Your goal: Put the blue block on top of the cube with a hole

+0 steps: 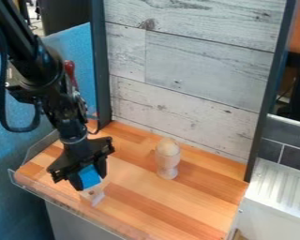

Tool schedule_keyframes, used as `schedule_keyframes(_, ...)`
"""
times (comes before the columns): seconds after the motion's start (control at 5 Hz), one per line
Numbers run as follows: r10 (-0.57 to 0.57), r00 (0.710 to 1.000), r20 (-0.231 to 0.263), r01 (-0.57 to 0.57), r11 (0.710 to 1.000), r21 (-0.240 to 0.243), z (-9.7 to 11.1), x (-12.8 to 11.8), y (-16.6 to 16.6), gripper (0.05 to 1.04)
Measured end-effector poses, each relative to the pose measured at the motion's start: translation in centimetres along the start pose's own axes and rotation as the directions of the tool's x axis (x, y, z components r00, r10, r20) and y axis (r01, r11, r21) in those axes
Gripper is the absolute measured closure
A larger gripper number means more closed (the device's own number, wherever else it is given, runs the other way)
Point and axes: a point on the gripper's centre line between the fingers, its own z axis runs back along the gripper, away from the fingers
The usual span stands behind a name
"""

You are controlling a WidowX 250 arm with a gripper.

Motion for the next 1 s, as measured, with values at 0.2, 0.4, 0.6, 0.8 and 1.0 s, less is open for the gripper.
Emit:
schedule_keyframes(0.2, 0.017, 1.0, -0.004, -0.017, 0.999, 0.032, -1.5, -1.1, 0.0, 0.488)
schedule_keyframes(0.4, 0.064, 0.998, 0.003, -0.064, 0.995, 0.075, -2.4, -1.5, 0.2, 0.488)
schedule_keyframes(0.6, 0.081, 0.997, 0.019, -0.083, 0.992, 0.094, -2.4, -1.8, 0.2, 0.488)
schedule_keyframes(0.8, 0.093, 0.995, 0.035, -0.096, 0.991, 0.096, -2.5, -1.8, 0.2, 0.488)
schedule_keyframes(1.0, 0.096, 0.994, 0.044, -0.1, 0.99, 0.099, -2.8, -1.8, 0.2, 0.409)
